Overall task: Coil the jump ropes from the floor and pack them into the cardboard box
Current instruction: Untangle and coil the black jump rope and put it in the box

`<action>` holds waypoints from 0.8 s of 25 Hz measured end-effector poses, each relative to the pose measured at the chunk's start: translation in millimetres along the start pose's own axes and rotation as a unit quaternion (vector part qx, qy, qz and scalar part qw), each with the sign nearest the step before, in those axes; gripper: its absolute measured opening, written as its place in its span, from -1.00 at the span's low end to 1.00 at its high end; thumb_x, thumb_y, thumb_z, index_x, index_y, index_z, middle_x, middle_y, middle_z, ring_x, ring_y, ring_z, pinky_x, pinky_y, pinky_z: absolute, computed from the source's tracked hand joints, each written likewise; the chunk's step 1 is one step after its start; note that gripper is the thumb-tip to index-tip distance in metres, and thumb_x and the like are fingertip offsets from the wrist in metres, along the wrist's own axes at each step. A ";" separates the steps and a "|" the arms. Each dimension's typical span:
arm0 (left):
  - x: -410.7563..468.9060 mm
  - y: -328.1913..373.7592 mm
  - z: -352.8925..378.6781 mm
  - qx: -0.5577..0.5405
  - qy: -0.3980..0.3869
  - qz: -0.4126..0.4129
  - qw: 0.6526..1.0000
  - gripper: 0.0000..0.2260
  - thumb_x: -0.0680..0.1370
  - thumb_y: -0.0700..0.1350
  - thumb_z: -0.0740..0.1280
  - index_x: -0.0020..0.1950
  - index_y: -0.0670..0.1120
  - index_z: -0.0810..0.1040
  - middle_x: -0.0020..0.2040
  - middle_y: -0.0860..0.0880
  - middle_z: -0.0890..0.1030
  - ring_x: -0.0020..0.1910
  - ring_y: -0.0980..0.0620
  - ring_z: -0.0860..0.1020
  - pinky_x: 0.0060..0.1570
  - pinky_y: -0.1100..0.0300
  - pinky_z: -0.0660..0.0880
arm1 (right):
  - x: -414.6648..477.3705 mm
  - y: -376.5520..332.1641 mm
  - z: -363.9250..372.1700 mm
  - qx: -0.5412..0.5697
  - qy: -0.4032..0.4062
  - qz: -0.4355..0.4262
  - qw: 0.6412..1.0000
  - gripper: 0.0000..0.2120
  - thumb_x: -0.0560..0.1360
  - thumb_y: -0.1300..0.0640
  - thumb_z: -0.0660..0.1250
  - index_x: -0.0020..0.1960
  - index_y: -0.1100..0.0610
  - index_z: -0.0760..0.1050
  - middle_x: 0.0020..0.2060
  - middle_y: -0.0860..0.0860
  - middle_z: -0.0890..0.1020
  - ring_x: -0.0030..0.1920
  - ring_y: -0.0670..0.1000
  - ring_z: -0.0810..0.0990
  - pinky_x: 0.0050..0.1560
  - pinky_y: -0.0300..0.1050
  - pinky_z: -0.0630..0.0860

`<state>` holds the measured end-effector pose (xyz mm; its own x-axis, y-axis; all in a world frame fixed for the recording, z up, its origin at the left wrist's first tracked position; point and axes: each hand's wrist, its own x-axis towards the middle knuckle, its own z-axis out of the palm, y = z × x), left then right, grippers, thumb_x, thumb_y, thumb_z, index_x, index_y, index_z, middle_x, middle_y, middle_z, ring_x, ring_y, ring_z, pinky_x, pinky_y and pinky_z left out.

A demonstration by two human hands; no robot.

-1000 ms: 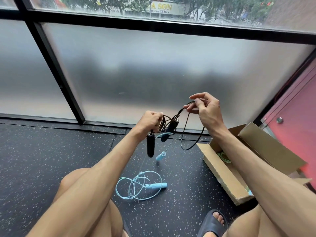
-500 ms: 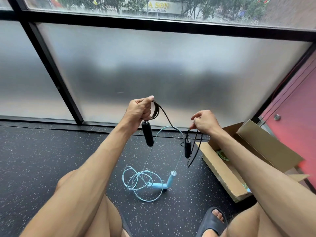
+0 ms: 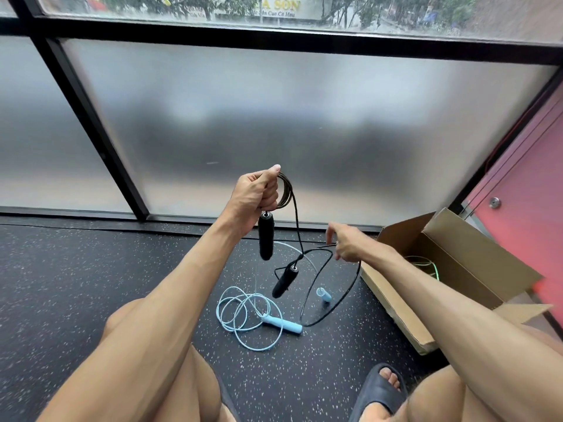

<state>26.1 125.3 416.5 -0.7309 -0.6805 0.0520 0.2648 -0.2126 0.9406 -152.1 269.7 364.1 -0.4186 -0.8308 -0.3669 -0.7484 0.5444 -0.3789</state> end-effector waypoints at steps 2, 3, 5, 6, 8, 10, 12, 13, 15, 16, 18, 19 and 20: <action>-0.9 1.2 -0.1 0.004 -0.005 -0.001 1.000 -0.58 0.65 -0.11 0.25 -0.34 -0.01 0.13 -0.49 0.06 0.11 -0.52 0.08 0.03 -0.46 0.15 -0.03 | 2.4 -3.5 9.3 -0.064 -0.003 -0.037 0.997 -0.70 0.54 0.43 0.15 0.04 0.16 0.58 0.11 0.12 0.63 -0.01 0.08 0.64 -0.07 -0.02 0.64; -1.1 1.7 -0.1 0.006 -0.008 -0.001 1.000 -0.58 0.66 -0.11 0.24 -0.33 -0.01 0.13 -0.49 0.06 0.10 -0.52 0.08 0.03 -0.46 0.15 -0.03 | 4.5 -3.3 14.9 -0.089 -0.014 -0.043 0.995 -0.68 0.53 0.43 0.14 -0.01 0.17 0.63 0.12 0.12 0.65 0.00 0.09 0.66 -0.02 0.02 0.64; -2.5 3.2 0.8 0.010 -0.017 -0.003 1.000 -0.58 0.66 -0.11 0.24 -0.32 -0.01 0.11 -0.48 0.05 0.08 -0.51 0.07 0.02 -0.45 0.15 -0.03 | 9.6 -1.9 30.1 -0.131 -0.035 -0.042 0.990 -0.67 0.51 0.40 0.14 0.03 0.22 0.65 0.15 0.15 0.66 0.04 0.13 0.67 0.05 0.06 0.64; -3.8 4.1 1.9 0.012 -0.023 -0.006 1.000 -0.58 0.66 -0.11 0.23 -0.30 -0.01 0.08 -0.47 0.03 0.07 -0.50 0.06 0.01 -0.45 0.14 -0.03 | 12.0 -1.6 38.1 -0.138 -0.040 -0.039 0.989 -0.67 0.51 0.37 0.14 0.11 0.21 0.63 0.18 0.16 0.65 0.08 0.14 0.66 0.11 0.03 0.62; -6.1 6.2 4.3 0.020 -0.039 -0.010 0.999 -0.58 0.66 -0.11 0.23 -0.27 -0.03 0.04 -0.45 0.00 0.04 -0.49 0.05 0.00 -0.43 0.12 -0.04 | 15.8 -4.8 50.7 -0.116 -0.055 -0.036 0.991 -0.66 0.56 0.27 0.19 0.29 0.18 0.54 0.28 0.16 0.58 0.20 0.13 0.60 0.25 -0.09 0.51; -7.6 8.4 5.6 0.022 -0.053 -0.011 0.998 -0.58 0.66 -0.11 0.22 -0.27 -0.04 0.03 -0.45 0.00 0.04 -0.50 0.06 0.00 -0.43 0.12 -0.05 | 18.4 -9.0 62.1 -0.073 -0.063 -0.045 0.994 -0.60 0.58 0.11 0.30 0.41 0.09 0.43 0.30 0.21 0.51 0.14 0.13 0.57 0.28 -0.05 0.46; -8.1 10.5 5.1 0.021 -0.059 -0.011 0.998 -0.58 0.67 -0.11 0.21 -0.26 -0.04 0.02 -0.45 0.00 0.03 -0.51 0.07 0.01 -0.44 0.14 -0.04 | 20.9 -12.3 70.5 -0.032 -0.044 -0.050 0.997 -0.47 0.54 0.00 0.38 0.47 -0.03 0.33 0.27 0.22 0.41 0.04 0.14 0.54 0.29 0.05 0.46; -8.4 11.5 4.9 0.020 -0.061 -0.013 0.998 -0.59 0.67 -0.12 0.21 -0.25 -0.05 0.02 -0.45 0.00 0.03 -0.52 0.07 0.01 -0.44 0.15 -0.04 | 23.4 -13.1 73.3 -0.021 -0.030 -0.048 0.998 -0.43 0.52 -0.02 0.40 0.48 -0.08 0.30 0.25 0.21 0.37 0.06 0.17 0.53 0.30 0.08 0.45; -9.2 12.6 5.3 0.019 -0.066 -0.018 0.997 -0.59 0.67 -0.11 0.20 -0.24 -0.06 0.01 -0.46 0.01 0.03 -0.52 0.07 0.01 -0.44 0.15 -0.04 | 28.6 -15.1 76.6 -0.012 -0.020 -0.046 0.999 -0.44 0.51 -0.03 0.42 0.46 -0.13 0.33 0.20 0.17 0.35 0.13 0.20 0.50 0.31 0.09 0.44; -9.5 12.8 5.2 0.018 -0.068 -0.020 0.997 -0.59 0.67 -0.11 0.20 -0.24 -0.06 0.01 -0.47 0.02 0.04 -0.52 0.08 0.01 -0.44 0.15 -0.03 | 29.9 -16.9 77.1 -0.006 -0.026 -0.045 0.999 -0.46 0.50 -0.03 0.43 0.44 -0.14 0.37 0.18 0.15 0.35 0.14 0.18 0.49 0.31 0.09 0.43; -9.7 13.0 5.0 0.014 -0.073 -0.024 0.997 -0.60 0.67 -0.10 0.20 -0.24 -0.05 0.03 -0.49 0.05 0.08 -0.53 0.08 0.02 -0.42 0.13 -0.03 | 32.4 -19.9 77.8 0.016 -0.040 -0.040 0.998 -0.52 0.48 -0.03 0.45 0.37 -0.17 0.44 0.14 0.12 0.35 0.14 0.15 0.48 0.31 0.08 0.44; -9.4 13.1 4.5 0.011 -0.074 -0.026 0.997 -0.60 0.67 -0.09 0.20 -0.24 -0.05 0.03 -0.50 0.06 0.09 -0.53 0.08 0.03 -0.41 0.12 -0.03 | 33.9 -20.5 79.3 0.023 -0.043 -0.041 0.998 -0.57 0.47 -0.03 0.46 0.31 -0.16 0.49 0.12 0.11 0.35 0.14 0.14 0.47 0.31 0.07 0.44; -8.9 13.1 3.6 0.006 -0.073 -0.027 0.997 -0.60 0.67 -0.09 0.21 -0.24 -0.05 0.03 -0.50 0.06 0.09 -0.53 0.08 0.03 -0.40 0.12 -0.03 | 34.9 -21.4 81.5 0.026 -0.045 -0.048 0.998 -0.65 0.47 -0.02 0.47 0.24 -0.16 0.53 0.09 0.11 0.36 0.14 0.14 0.46 0.30 0.06 0.44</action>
<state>33.8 131.1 429.5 -0.8282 -0.5582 0.0499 0.2166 -0.2368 0.9471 -108.8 238.5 290.2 -0.2971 -0.8670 -0.4000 -0.7543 0.4700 -0.4584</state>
